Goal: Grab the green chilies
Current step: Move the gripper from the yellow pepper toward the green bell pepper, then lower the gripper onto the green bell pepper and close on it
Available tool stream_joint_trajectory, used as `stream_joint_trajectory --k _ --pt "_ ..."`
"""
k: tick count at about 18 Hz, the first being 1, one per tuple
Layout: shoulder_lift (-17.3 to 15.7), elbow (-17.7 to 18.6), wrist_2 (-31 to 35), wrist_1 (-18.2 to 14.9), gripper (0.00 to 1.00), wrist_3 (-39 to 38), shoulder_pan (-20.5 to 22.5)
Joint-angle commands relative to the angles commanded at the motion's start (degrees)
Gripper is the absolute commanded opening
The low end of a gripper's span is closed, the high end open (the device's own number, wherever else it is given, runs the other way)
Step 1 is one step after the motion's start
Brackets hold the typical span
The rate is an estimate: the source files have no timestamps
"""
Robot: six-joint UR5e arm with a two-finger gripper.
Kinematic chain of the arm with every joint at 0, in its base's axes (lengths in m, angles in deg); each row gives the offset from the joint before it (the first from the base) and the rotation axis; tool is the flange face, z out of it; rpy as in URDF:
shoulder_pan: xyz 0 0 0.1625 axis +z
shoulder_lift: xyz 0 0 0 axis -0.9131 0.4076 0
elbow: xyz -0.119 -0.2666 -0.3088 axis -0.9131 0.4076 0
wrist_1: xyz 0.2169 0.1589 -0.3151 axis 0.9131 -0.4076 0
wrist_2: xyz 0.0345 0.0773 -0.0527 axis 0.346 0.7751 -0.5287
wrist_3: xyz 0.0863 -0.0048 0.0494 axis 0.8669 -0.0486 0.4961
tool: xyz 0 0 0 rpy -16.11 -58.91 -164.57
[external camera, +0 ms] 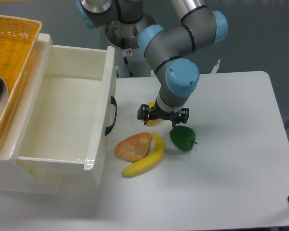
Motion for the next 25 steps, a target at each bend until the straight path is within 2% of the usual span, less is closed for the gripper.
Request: stream_joint_trajectory --k 4,14,25 --pt "0.9 -0.1 0.2 2.6 1.0 -3.5 0.3" --pt "1.6 -0.3 0.4 2.6 1.0 -8.2 5.4" --pt "7.6 -2.7 0.3 3.5 1.0 -8.0 7.0"
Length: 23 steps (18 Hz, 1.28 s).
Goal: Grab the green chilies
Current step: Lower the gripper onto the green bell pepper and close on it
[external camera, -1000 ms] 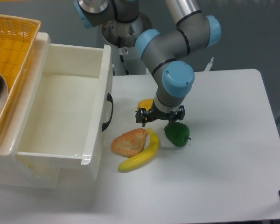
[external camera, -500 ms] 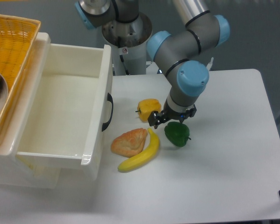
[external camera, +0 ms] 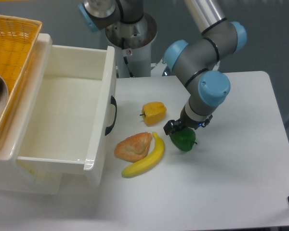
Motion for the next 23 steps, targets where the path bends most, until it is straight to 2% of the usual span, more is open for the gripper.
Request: stream_joint_trajectory --k 10,23 --pt "2.2 -0.3 1.6 1.2 1.0 -0.1 1.1" --pt "2.9 -0.3 1.4 1.7 1.0 -2.4 1.3"
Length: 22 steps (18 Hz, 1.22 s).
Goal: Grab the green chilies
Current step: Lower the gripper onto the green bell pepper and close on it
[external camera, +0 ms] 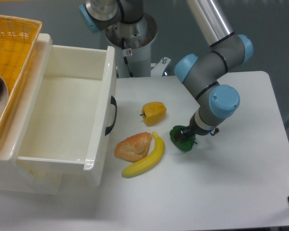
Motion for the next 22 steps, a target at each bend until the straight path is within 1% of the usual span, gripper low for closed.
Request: stream_joint_trajectory --k 7,11,13,15,18,20,22 --pt "0.9 0.2 0.2 0.0 1.0 -0.1 -0.4" --pt "0.8 0.2 0.4 0.0 0.99 0.1 -0.5" --pt "0.9 0.1 0.4 0.0 0.93 0.3 -0.7" --pt "0.9 0.1 0.4 0.0 0.84 0.3 -0.9" --pt "1.3 0.2 0.4 0.0 0.8 0.3 -1.0" --pt "1.4 0.2 0.4 0.0 0.72 0.3 -1.0" --pt "1.3 0.2 0.4 0.0 0.7 0.5 -1.1"
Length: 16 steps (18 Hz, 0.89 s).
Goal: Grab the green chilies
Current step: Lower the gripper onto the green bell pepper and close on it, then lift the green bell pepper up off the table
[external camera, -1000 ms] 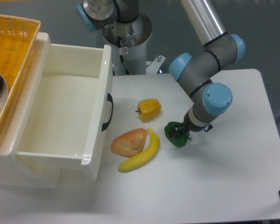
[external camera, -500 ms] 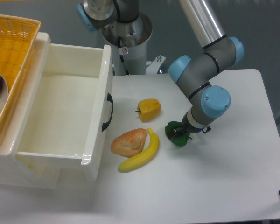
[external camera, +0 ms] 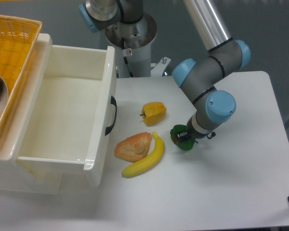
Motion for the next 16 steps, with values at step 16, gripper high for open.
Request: stream_joint_trajectory --k 16 --pt "-4.0 -3.5 1.8 -0.7 0.64 6.2 -3.2"
